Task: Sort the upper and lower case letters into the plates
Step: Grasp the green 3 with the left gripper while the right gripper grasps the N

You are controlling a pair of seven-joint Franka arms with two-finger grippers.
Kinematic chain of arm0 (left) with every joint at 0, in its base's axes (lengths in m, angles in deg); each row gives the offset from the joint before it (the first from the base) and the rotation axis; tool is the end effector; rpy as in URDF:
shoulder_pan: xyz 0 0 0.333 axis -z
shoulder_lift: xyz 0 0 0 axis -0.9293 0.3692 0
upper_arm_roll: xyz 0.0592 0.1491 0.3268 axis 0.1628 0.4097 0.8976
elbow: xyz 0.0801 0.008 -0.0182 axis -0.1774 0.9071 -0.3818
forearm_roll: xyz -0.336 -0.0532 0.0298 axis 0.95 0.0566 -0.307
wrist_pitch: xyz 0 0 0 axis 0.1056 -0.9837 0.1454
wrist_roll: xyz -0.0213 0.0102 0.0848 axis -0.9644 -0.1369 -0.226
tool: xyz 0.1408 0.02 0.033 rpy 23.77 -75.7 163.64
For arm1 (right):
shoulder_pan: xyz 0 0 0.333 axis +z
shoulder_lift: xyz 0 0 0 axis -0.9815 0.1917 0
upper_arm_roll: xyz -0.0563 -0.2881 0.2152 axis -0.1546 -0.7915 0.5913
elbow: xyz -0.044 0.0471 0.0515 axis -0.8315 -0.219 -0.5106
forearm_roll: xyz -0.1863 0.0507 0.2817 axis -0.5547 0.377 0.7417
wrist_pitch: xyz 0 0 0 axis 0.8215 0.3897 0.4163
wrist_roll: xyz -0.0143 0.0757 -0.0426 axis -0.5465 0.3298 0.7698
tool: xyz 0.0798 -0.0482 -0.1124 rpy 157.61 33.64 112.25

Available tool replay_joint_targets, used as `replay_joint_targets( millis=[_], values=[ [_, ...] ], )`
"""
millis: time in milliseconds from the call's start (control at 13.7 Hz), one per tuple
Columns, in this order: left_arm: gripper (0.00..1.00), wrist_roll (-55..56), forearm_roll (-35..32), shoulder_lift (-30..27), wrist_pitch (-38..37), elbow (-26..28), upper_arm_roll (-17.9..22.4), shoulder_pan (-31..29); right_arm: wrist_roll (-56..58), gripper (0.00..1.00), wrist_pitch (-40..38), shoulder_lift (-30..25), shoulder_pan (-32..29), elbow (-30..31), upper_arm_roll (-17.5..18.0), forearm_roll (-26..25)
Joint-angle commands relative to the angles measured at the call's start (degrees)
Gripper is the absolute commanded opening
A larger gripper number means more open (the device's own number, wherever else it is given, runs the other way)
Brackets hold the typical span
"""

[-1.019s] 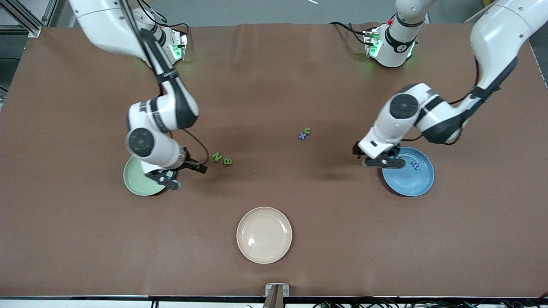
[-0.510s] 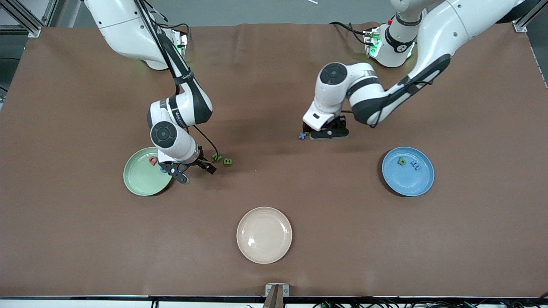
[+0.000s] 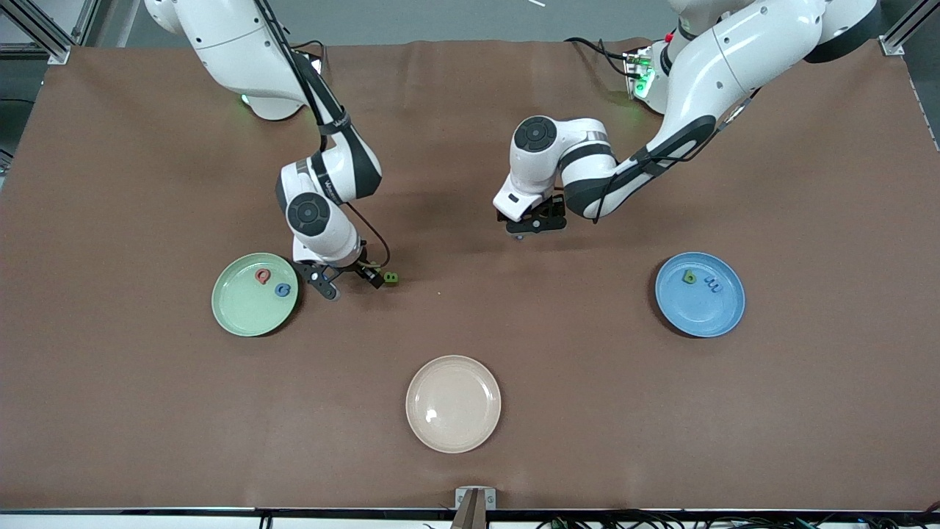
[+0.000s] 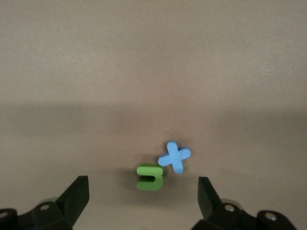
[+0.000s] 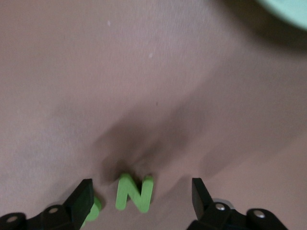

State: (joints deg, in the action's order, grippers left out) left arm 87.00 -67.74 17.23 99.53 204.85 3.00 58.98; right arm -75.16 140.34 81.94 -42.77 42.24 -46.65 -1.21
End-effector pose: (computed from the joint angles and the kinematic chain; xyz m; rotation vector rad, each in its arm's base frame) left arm 0.4093 -0.3628 0.2237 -3.0906 -0.0818 0.0088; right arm 0.4982 0.2799 0.2307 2.9066 -1.1422 -0.1072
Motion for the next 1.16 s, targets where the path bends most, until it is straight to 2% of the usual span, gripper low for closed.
replay_joint_targets(
  millis=[0,364,728,801,1019,1092],
  values=[
    [0.97,-0.26,0.58,0.82,1.55,-0.14,0.41,-0.05,-1.06,0.9,2.02,0.29,0.56,1.14,-0.62,-0.06],
    [0.84,-3.85,-0.38,1.87,4.27,0.48,2.7,-0.05,-1.14,0.79,2.56,0.82,0.82,1.58,-0.54,-0.06],
    [0.73,-5.97,-0.38,1.87,4.36,0.74,3.4,-0.14,-3.52,0.59,1.85,0.82,2.13,1.84,-0.53,0.02],
    [0.71,-6.32,-0.3,1.87,4.71,0.74,3.41,-0.14,-3.43,0.49,1.85,0.73,2.14,1.75,-0.54,0.02],
    [0.61,-7.02,-0.3,1.96,4.72,0.74,3.49,-0.05,-3.25,0.08,1.77,0.64,1.61,1.75,-0.54,0.02],
    [0.58,-7.11,-0.3,1.96,4.72,0.83,3.49,-0.05,-3.17,0.02,1.68,0.56,1.52,1.75,-0.54,0.02]
  ],
)
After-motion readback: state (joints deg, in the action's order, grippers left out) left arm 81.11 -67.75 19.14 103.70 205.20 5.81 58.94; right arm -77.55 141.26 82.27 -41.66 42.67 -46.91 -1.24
